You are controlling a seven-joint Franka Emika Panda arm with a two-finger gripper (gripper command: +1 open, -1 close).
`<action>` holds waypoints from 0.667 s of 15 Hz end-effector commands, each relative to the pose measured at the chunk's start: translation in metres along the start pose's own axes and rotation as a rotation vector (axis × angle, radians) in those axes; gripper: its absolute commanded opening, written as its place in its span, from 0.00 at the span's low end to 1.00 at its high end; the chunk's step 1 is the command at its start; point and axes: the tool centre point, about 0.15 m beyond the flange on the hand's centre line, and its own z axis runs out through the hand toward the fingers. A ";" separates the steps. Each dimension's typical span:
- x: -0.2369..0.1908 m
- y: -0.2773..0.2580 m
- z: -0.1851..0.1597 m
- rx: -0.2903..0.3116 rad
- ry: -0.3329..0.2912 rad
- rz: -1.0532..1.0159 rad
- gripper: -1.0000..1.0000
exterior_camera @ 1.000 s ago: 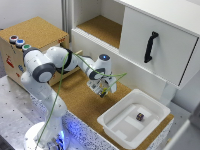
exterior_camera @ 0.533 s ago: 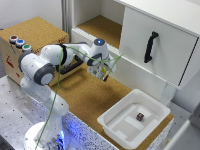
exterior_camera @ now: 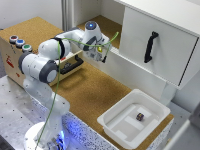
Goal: Place the grasped yellow block inside the left cabinet
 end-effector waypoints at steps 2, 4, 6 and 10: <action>0.070 0.018 0.047 0.017 -0.048 0.053 0.00; 0.080 0.027 0.061 -0.002 -0.060 0.064 0.00; 0.088 0.028 0.076 -0.009 -0.082 0.051 0.00; 0.092 0.021 0.088 -0.018 -0.096 0.055 0.00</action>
